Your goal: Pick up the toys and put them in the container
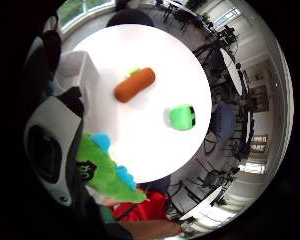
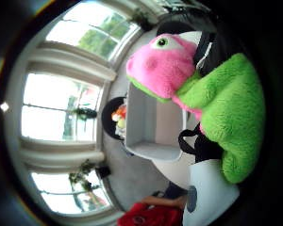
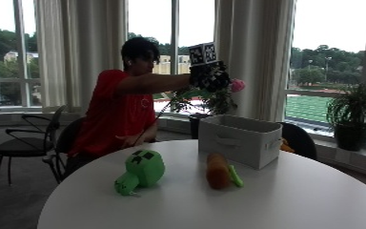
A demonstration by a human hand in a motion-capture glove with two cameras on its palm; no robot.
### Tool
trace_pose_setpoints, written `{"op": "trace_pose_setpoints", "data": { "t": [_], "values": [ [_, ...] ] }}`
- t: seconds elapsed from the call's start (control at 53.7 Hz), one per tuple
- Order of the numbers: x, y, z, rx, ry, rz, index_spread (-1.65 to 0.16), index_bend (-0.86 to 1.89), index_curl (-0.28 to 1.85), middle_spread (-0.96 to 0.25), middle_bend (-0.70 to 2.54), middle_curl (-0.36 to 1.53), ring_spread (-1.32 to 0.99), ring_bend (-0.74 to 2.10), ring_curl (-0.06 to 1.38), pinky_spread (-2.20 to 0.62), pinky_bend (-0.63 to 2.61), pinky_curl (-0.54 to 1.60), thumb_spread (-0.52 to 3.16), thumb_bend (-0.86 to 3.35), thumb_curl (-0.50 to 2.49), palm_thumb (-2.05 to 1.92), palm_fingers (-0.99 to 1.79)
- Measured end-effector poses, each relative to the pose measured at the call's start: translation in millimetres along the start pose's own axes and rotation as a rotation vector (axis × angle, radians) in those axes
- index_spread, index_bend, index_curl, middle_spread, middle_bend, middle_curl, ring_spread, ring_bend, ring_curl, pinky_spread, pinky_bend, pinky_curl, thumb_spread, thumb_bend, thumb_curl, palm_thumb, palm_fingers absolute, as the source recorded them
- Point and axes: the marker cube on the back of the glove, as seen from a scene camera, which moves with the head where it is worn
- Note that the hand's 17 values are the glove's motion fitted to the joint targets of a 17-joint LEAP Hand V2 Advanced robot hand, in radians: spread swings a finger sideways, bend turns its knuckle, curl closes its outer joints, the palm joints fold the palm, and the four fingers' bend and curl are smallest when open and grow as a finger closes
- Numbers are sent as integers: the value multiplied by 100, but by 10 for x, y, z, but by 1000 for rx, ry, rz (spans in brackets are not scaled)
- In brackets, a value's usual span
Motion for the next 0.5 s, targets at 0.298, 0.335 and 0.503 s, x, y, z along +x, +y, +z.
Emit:
{"op": "trace_pose_setpoints", "data": {
  "t": [0.298,0.335,0.503],
  "values": [
    [-1125,-324,129,-13,-34,-156,-54,63,72,-57,85,101,-56,124,75,-37,144,57,4,17,93,78,59],
    [-1214,-303,204,-35,-63,-168,-53,53,69,-58,85,102,-56,125,75,-37,147,57,5,16,93,77,54],
    [-1520,-195,474,-134,-50,-182,-49,31,66,-56,76,99,-56,120,73,-39,140,53,20,8,94,69,34]
  ]
}}
